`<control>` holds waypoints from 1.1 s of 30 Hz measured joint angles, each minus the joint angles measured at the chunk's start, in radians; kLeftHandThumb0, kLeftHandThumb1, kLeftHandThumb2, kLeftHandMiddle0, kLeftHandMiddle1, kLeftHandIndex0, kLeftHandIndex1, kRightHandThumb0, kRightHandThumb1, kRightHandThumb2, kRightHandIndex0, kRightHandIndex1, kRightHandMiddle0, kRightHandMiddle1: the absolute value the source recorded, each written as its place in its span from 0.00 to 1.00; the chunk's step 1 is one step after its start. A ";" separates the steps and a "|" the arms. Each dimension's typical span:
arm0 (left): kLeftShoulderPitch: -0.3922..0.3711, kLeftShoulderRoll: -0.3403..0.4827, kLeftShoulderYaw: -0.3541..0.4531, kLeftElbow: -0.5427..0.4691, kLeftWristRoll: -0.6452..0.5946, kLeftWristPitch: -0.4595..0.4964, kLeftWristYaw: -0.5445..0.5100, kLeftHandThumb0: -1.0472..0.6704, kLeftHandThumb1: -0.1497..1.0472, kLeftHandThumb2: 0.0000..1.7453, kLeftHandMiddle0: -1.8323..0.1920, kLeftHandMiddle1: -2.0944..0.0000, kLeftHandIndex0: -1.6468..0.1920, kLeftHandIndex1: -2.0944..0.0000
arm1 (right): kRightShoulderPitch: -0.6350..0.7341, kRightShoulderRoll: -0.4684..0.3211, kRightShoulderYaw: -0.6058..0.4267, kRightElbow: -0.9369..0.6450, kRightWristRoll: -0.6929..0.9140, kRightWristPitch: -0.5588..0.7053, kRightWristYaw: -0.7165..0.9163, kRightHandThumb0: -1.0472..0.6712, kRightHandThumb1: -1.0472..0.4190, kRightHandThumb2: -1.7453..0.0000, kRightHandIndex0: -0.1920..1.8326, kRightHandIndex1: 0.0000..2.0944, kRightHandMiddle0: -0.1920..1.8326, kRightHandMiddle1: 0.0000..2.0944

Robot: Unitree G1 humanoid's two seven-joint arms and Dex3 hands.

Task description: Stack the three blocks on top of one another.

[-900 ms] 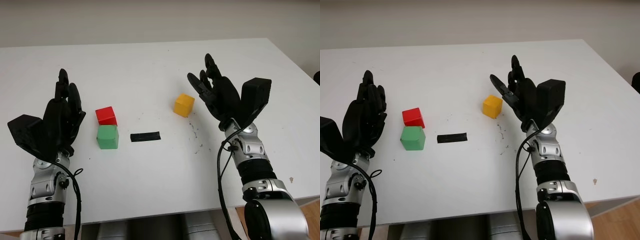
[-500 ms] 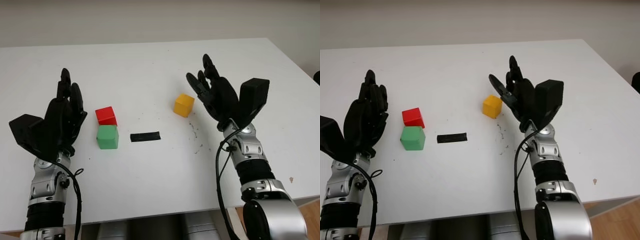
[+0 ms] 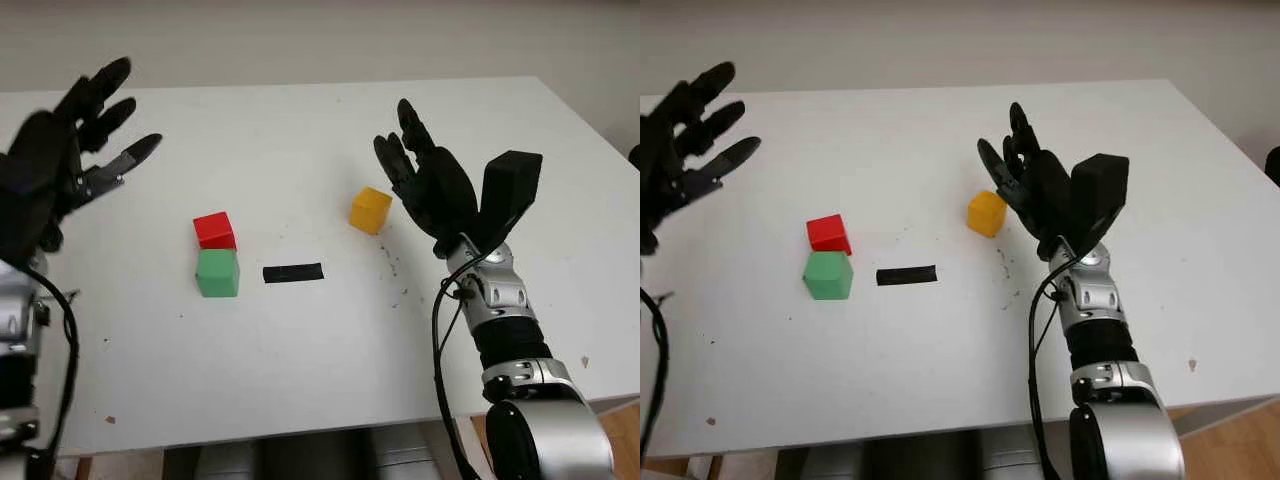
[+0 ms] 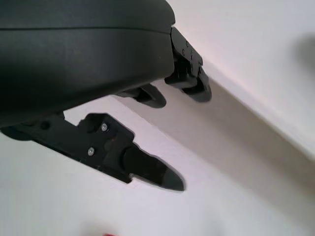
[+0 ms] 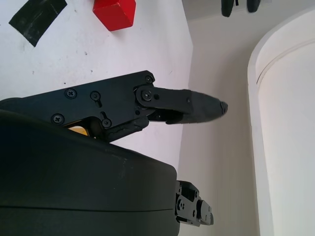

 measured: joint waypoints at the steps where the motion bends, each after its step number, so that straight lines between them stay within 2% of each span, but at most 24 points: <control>1: -0.020 0.029 -0.038 0.035 0.064 -0.055 0.009 0.46 0.71 0.03 0.67 0.94 0.60 0.91 | 0.001 0.000 -0.002 0.000 0.001 0.003 -0.001 0.24 0.00 0.65 0.00 0.00 0.00 0.00; 7: -0.118 0.117 -0.234 0.182 0.407 -0.289 0.140 0.45 0.75 0.04 0.76 0.99 0.64 0.98 | 0.007 -0.003 -0.008 0.000 0.017 0.006 0.016 0.21 0.00 0.63 0.00 0.00 0.00 0.00; 11: -0.170 0.153 -0.350 0.221 0.626 -0.384 0.277 0.45 0.79 0.04 0.80 1.00 0.68 0.99 | 0.007 -0.005 -0.008 0.000 0.019 0.007 0.022 0.20 0.00 0.64 0.00 0.00 0.00 0.00; 14: -0.209 0.174 -0.436 0.242 0.791 -0.424 0.416 0.45 0.81 0.03 0.82 0.98 0.71 0.98 | 0.007 -0.008 -0.008 0.000 0.019 0.009 0.020 0.20 0.00 0.64 0.00 0.00 0.00 0.00; 17: -0.242 0.178 -0.518 0.268 0.948 -0.423 0.577 0.50 0.81 0.03 0.84 0.98 0.74 0.98 | 0.007 -0.009 -0.007 0.000 0.019 0.009 0.021 0.20 0.00 0.63 0.00 0.00 0.00 0.00; 19: -0.271 0.185 -0.570 0.284 1.036 -0.415 0.656 0.50 0.80 0.03 0.86 0.99 0.76 0.99 | 0.007 -0.010 -0.007 0.000 0.019 0.010 0.022 0.20 0.00 0.64 0.00 0.00 0.00 0.00; 26: -0.360 0.193 -0.709 0.370 1.200 -0.407 0.866 0.43 0.79 0.03 0.90 0.99 0.81 0.99 | 0.007 -0.011 -0.007 0.000 0.019 0.021 0.019 0.20 0.00 0.65 0.00 0.00 0.00 0.00; 30: -0.412 0.192 -0.758 0.418 1.218 -0.444 0.930 0.42 0.80 0.03 0.90 0.98 0.81 0.98 | 0.007 -0.011 -0.007 -0.001 0.018 0.021 0.017 0.20 0.00 0.65 0.00 0.00 0.00 0.00; 33: -0.434 0.192 -0.774 0.433 1.201 -0.485 0.932 0.44 0.81 0.04 0.89 0.98 0.80 0.98 | 0.007 -0.011 -0.006 0.000 0.018 0.024 0.014 0.21 0.00 0.65 0.00 0.00 0.00 0.00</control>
